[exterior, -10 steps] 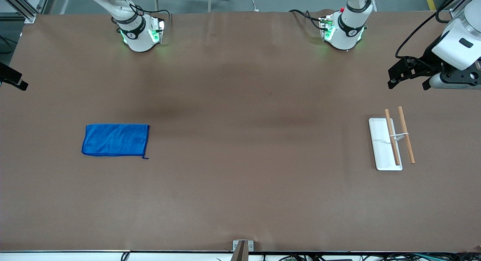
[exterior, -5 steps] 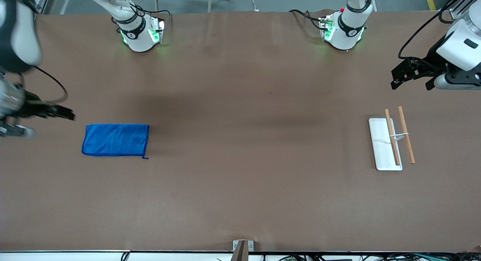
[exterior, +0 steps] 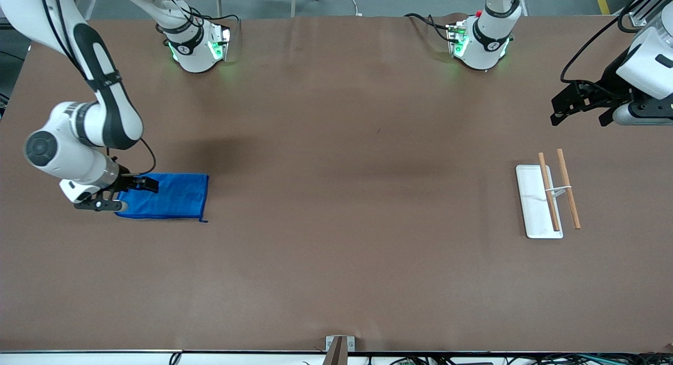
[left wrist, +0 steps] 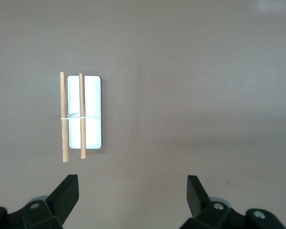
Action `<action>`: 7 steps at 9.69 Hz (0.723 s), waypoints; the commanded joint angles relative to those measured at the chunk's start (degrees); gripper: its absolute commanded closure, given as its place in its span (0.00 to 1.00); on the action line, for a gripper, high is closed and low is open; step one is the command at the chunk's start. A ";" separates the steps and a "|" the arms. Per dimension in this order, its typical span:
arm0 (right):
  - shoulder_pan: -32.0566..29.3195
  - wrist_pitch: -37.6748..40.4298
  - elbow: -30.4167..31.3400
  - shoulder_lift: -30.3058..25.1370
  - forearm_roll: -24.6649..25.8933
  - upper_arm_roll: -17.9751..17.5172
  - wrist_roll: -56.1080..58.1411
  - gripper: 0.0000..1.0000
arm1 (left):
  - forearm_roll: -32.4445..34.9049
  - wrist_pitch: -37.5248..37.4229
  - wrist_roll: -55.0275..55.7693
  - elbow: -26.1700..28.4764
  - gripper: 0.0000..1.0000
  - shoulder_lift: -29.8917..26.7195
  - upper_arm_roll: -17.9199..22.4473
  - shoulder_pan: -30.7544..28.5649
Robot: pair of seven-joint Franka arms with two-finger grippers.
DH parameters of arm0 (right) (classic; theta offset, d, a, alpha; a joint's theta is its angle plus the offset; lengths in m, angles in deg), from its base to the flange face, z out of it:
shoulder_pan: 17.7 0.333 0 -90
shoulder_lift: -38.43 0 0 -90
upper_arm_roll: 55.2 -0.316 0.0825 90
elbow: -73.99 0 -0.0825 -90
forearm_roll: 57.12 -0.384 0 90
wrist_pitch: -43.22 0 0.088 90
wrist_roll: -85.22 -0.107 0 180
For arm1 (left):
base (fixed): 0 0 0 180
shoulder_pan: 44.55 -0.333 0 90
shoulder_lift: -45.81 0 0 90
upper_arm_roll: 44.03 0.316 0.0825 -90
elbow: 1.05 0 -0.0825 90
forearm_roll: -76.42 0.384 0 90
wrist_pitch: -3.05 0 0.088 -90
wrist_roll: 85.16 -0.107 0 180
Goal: Right arm passes towel to left arm to hang
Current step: 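Lower the right gripper onto the blue towel's edge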
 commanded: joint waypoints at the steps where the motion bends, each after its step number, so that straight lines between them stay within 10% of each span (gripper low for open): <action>1: -0.57 -3.55 1.90 1.18 -0.13 0.04 1.52 0.01 | 0.86 -0.42 -0.53 0.74 0.00 0.83 -0.34 -0.25; 7: -1.89 -7.06 2.61 3.65 -1.09 0.04 5.92 0.05 | 0.86 -0.42 -0.62 0.66 0.00 0.75 -0.43 -0.34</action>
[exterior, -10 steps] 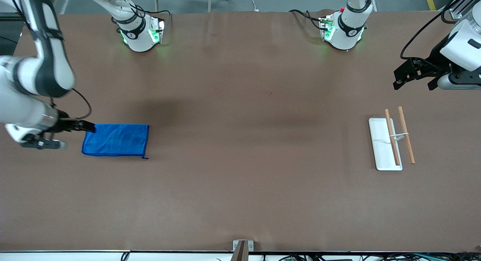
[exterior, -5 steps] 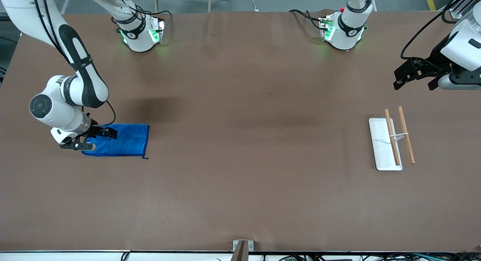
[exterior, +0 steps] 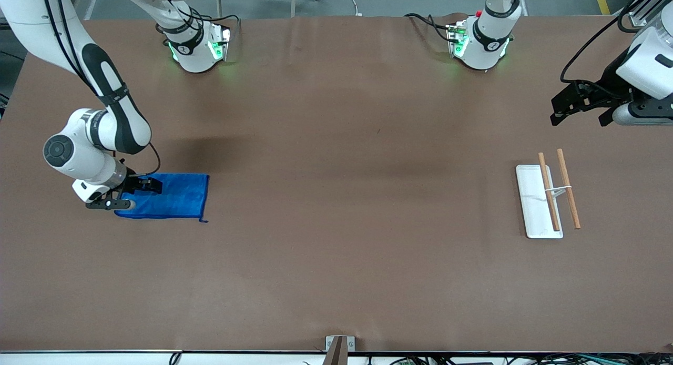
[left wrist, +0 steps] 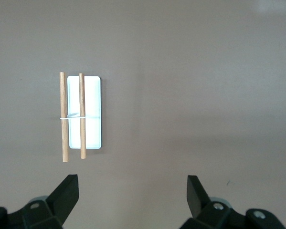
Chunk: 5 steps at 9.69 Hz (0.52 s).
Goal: Right arm passes towel to left arm to hang
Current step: 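Lower the right gripper onto the blue towel's edge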
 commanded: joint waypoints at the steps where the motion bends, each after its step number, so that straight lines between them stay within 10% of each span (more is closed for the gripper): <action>1: -0.03 -2.52 1.26 0.18 -1.08 -0.41 0.52 0.05 | 0.86 -0.42 -0.62 0.57 0.00 0.74 -0.39 -0.25; 5: 0.58 -7.89 3.72 0.89 -1.08 -0.32 0.43 0.06 | 0.86 -0.42 -0.62 0.57 0.00 0.48 -0.31 -0.34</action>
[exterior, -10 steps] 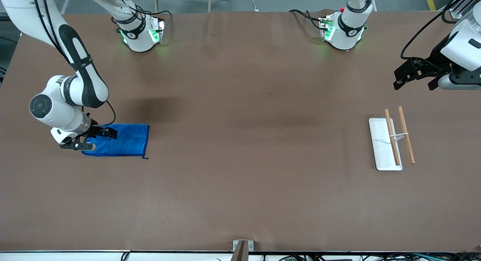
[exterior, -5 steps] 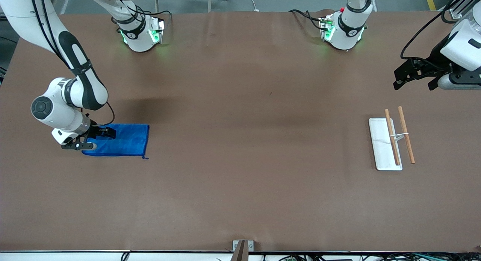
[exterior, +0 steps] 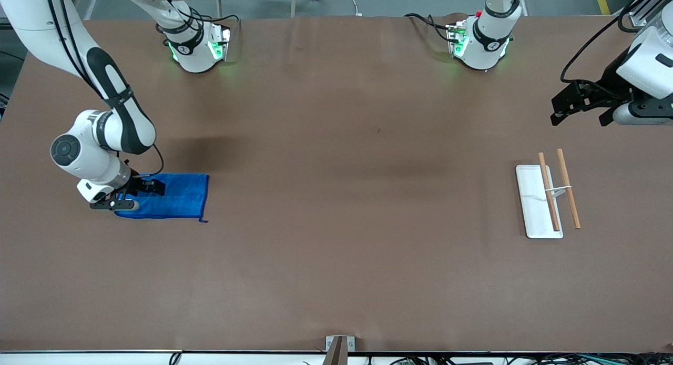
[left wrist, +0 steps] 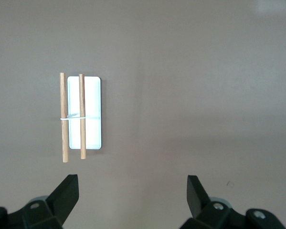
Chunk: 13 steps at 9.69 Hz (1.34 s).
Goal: Right arm passes towel to left arm to hang
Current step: 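Lower the right gripper onto the blue towel's edge, then close the right gripper on the towel edge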
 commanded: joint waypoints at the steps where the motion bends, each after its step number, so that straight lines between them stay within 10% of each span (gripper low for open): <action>1: 0.28 -1.83 1.66 -0.42 -1.07 -0.24 0.44 0.13 | 0.86 -0.43 -0.62 0.83 0.00 0.57 -0.30 -0.34; 7: 0.46 -2.18 1.75 -0.33 -1.25 -0.33 0.17 0.94 | 0.86 -0.43 -0.53 0.91 0.00 0.57 -0.30 -0.25; 13: 2.74 11.57 -1.31 -7.35 -1.25 -1.12 -3.87 1.00 | 0.86 -0.51 -0.44 0.91 0.00 0.40 -0.39 -0.25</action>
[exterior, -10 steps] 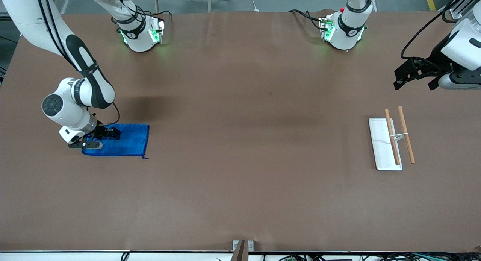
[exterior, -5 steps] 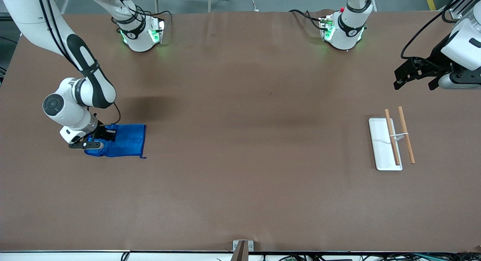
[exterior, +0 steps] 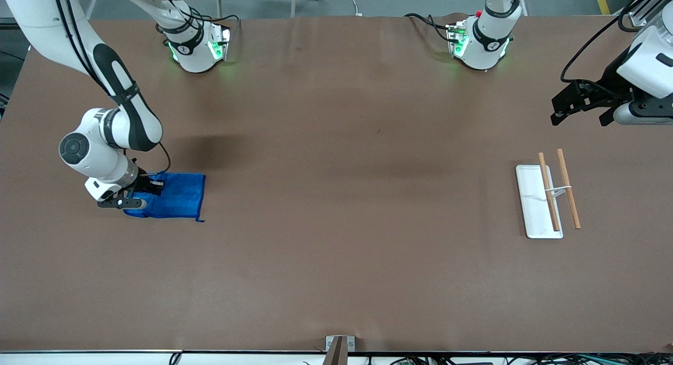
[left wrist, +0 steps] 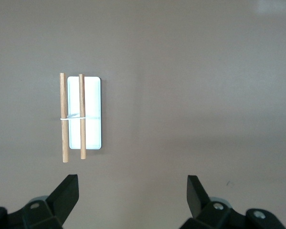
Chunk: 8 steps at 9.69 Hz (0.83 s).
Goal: Right arm passes towel to left arm to hang
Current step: 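Close the right gripper on the towel edge, then lift the towel with the right gripper toward the table middle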
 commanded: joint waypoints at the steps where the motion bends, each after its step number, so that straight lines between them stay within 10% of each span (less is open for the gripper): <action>1: 0.61 8.83 -1.51 -5.02 -1.17 -1.22 -3.41 1.00 | 0.86 -0.51 -0.36 0.93 0.00 0.40 -0.37 -0.25; 4: 0.43 25.85 -13.86 -6.52 -3.61 -9.71 -12.80 1.00 | 0.77 -0.42 -0.62 0.58 0.00 0.48 -0.20 -0.51; 8: 0.61 32.07 -23.04 -6.61 -32.48 -17.38 -13.98 1.00 | 0.24 -0.42 0.61 0.40 0.00 0.66 -1.24 -0.26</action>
